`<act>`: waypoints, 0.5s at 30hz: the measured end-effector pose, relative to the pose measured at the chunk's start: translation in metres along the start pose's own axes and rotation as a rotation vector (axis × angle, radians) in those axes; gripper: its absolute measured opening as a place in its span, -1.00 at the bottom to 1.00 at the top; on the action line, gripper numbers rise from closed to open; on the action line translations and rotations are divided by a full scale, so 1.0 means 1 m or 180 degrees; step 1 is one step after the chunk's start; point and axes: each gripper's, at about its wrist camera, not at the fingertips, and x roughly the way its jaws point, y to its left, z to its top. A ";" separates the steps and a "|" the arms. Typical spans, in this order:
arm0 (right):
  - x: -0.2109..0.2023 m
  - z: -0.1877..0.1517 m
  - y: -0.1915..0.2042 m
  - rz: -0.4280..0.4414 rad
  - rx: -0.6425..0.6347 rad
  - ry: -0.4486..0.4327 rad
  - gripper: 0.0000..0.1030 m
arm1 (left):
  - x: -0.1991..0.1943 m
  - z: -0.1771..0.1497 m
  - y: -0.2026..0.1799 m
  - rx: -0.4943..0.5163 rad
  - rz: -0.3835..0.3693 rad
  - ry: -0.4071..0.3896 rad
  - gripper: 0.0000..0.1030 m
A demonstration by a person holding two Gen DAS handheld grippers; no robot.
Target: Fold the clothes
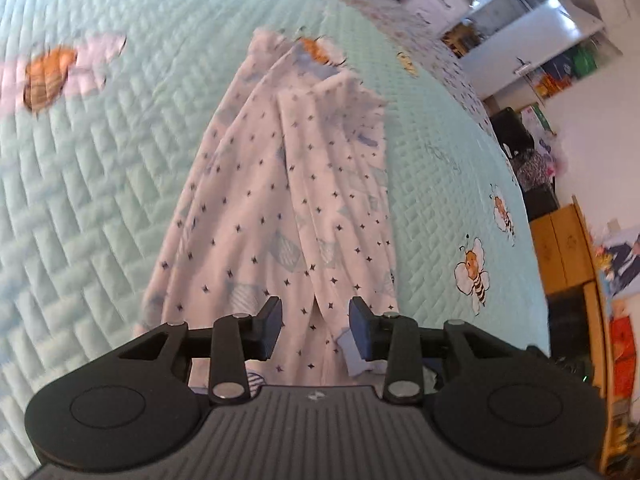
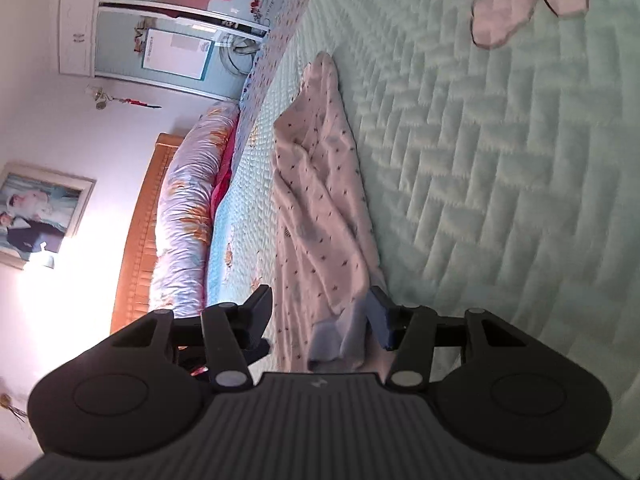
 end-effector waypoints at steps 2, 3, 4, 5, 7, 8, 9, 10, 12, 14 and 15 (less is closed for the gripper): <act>-0.001 -0.002 -0.001 0.0009 0.0050 0.0036 0.05 | 0.001 0.000 -0.001 -0.0024 0.0004 0.0005 -0.25; -0.001 -0.003 -0.001 0.0011 0.0067 0.0053 0.05 | 0.001 0.001 0.000 -0.0035 -0.0013 0.0007 -0.25; -0.002 -0.004 -0.001 0.0014 0.0083 0.0070 0.05 | 0.000 0.001 0.001 -0.0044 -0.0026 0.0009 -0.25; -0.001 -0.004 0.000 -0.0001 0.0088 0.0089 0.05 | -0.001 0.001 0.003 -0.0056 -0.0028 0.0011 -0.24; 0.002 -0.005 0.002 0.0005 0.0078 0.0136 0.03 | -0.004 0.001 0.006 -0.0091 -0.0044 0.0022 -0.20; 0.005 -0.006 0.003 -0.0014 0.0060 0.0174 0.01 | -0.005 0.000 0.007 -0.0110 -0.0056 0.0027 -0.20; 0.007 -0.006 0.004 -0.0073 0.0055 0.0186 0.01 | -0.005 0.000 0.008 -0.0129 -0.0078 0.0029 -0.20; 0.010 -0.007 0.004 -0.0132 0.0050 0.0197 -0.06 | -0.005 0.001 0.009 -0.0147 -0.0099 0.0033 -0.18; 0.012 -0.007 0.005 -0.0159 0.0059 0.0218 -0.17 | -0.005 0.000 0.008 -0.0176 -0.0112 0.0053 -0.08; 0.014 -0.007 0.006 -0.0244 0.0059 0.0238 -0.39 | -0.003 -0.001 0.008 -0.0195 -0.0119 0.0081 0.03; 0.015 -0.007 0.006 -0.0240 0.0063 0.0245 -0.45 | -0.002 -0.002 0.008 -0.0197 -0.0135 0.0093 0.03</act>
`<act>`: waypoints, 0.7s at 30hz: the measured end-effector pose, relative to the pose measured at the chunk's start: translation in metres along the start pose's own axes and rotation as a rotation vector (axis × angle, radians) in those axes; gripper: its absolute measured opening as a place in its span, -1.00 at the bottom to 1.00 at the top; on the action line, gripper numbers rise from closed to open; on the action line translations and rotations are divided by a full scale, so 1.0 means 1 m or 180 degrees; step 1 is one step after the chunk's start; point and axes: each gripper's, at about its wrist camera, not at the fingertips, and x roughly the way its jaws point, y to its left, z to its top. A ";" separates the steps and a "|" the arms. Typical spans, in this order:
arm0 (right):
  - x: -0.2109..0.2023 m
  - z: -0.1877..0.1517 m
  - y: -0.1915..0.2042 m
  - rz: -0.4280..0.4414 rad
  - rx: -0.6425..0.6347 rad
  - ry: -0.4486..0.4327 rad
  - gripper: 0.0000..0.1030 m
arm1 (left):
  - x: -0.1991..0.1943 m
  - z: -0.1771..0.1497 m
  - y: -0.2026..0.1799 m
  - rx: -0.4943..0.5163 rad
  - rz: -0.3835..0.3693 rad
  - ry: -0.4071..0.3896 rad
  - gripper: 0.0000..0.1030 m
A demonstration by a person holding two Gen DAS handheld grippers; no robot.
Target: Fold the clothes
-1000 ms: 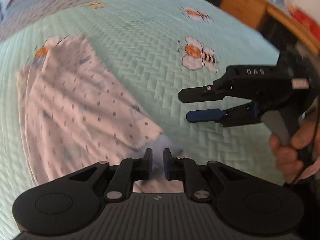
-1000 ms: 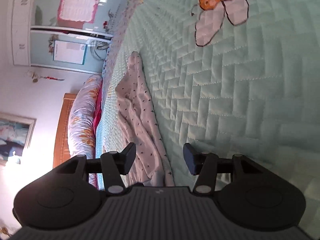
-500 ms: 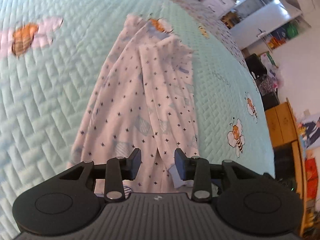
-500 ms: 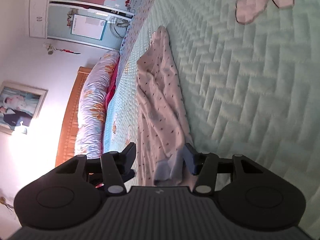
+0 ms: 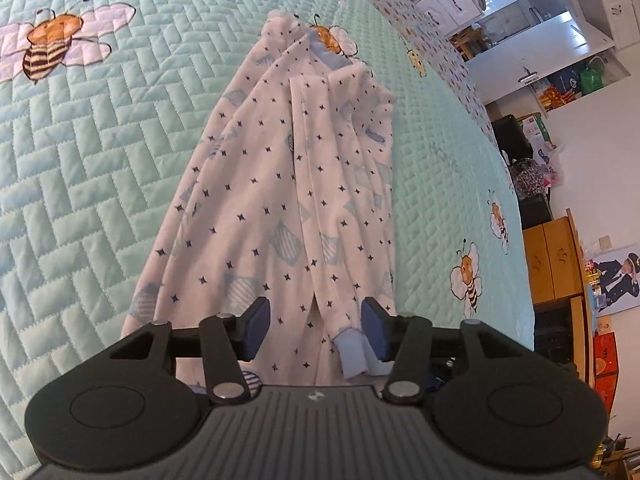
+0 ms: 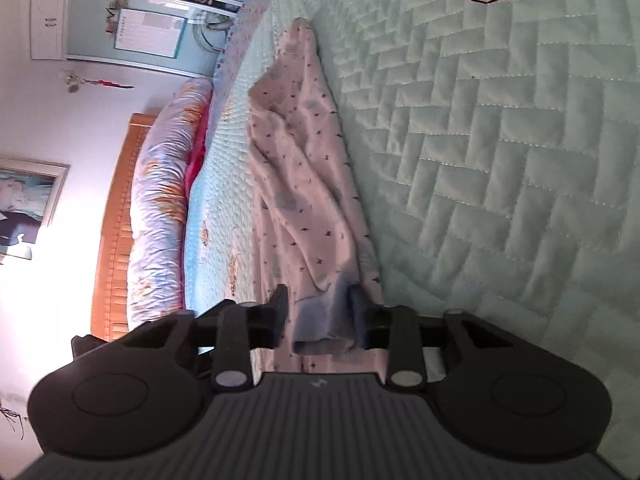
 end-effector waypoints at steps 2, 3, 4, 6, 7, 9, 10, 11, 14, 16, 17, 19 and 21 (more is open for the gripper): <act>0.002 0.000 -0.001 -0.0095 -0.0001 0.0018 -0.63 | 0.002 -0.002 0.001 -0.0018 -0.0029 0.0032 0.03; 0.002 -0.001 -0.001 -0.0124 -0.0002 0.0012 -0.68 | 0.003 -0.003 0.001 -0.0027 -0.0044 0.0049 0.03; 0.001 -0.001 -0.002 -0.0153 -0.0003 0.0006 -0.87 | 0.005 -0.004 0.002 -0.0035 -0.0059 0.0065 0.03; 0.002 -0.002 0.003 -0.0191 -0.0054 -0.0027 -0.94 | 0.006 -0.005 0.005 -0.0100 -0.0110 0.0098 0.03; 0.002 -0.002 0.006 -0.0201 -0.0066 -0.0052 -0.95 | 0.006 -0.005 0.007 -0.0163 -0.0162 0.0112 0.03; -0.002 -0.001 0.009 -0.0084 0.0010 -0.0100 -0.95 | 0.006 -0.006 0.011 -0.0287 -0.0264 0.0135 0.03; -0.003 0.001 0.011 -0.0030 0.0034 -0.0117 -0.95 | 0.006 -0.006 0.013 -0.0348 -0.0306 0.0131 0.03; -0.004 0.002 0.013 0.0024 0.0059 -0.0135 -0.95 | 0.006 -0.006 0.015 -0.0401 -0.0345 0.0130 0.07; -0.005 0.006 0.020 0.0130 0.0139 -0.0127 -0.95 | 0.007 -0.007 0.020 -0.0564 -0.0451 0.0134 0.09; -0.004 0.007 0.023 0.0214 0.0234 -0.0120 -0.95 | 0.011 -0.008 0.027 -0.0751 -0.0599 0.0160 0.10; -0.004 0.007 0.024 0.0260 0.0284 -0.0118 -0.95 | 0.013 -0.009 0.031 -0.0847 -0.0677 0.0184 0.10; -0.003 0.006 0.026 0.0343 0.0379 -0.0113 -0.95 | 0.018 -0.011 0.036 -0.1005 -0.0777 0.0237 0.10; -0.001 0.006 0.028 0.0414 0.0451 -0.0094 -0.95 | 0.022 -0.014 0.039 -0.1112 -0.0897 0.0271 0.10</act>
